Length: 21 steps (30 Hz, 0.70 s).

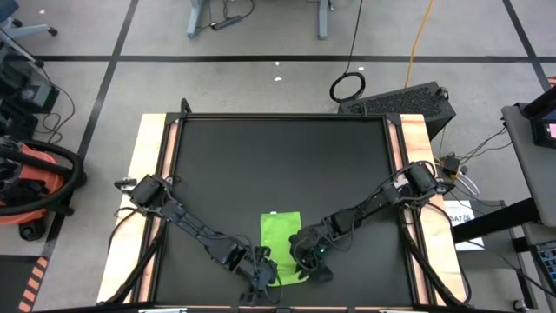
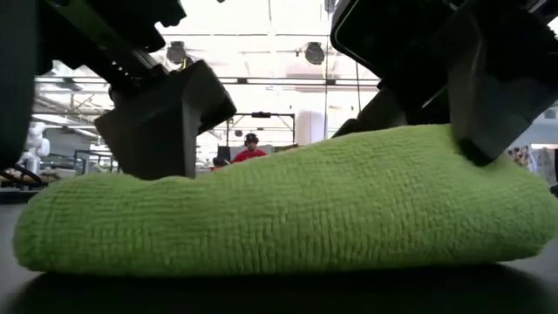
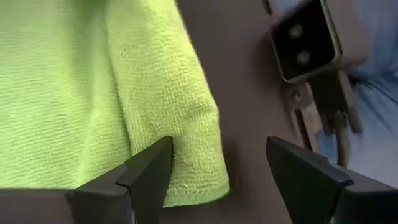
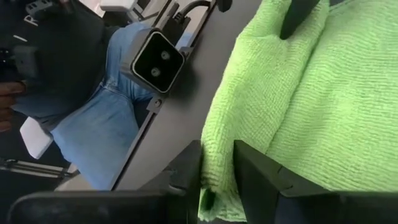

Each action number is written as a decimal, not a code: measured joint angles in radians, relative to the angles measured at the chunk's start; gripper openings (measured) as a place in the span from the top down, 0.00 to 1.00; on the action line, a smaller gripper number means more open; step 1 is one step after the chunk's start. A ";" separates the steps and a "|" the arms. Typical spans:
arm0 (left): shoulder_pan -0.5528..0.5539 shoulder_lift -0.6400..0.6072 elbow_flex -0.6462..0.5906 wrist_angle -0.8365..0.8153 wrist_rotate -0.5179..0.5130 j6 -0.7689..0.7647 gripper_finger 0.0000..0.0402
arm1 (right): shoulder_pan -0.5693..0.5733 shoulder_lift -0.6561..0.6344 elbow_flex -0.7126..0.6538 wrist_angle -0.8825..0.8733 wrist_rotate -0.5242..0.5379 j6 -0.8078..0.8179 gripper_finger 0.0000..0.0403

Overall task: Roll towel into tight, uniform cylinder
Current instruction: Roll the green towel

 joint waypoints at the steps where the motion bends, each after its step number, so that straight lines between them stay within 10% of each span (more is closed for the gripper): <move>1: 0.001 0.002 0.001 -0.004 -0.016 -0.011 0.34 | -0.001 0.000 0.000 -0.002 0.000 0.000 0.79; 15: 0.025 0.005 0.001 -0.050 -0.042 -0.008 0.54 | 0.000 -0.070 0.000 -0.017 0.014 -0.073 0.78; 21: 0.040 0.005 0.001 -0.056 -0.026 0.006 0.57 | 0.016 -0.074 0.002 -0.063 0.087 -0.112 0.63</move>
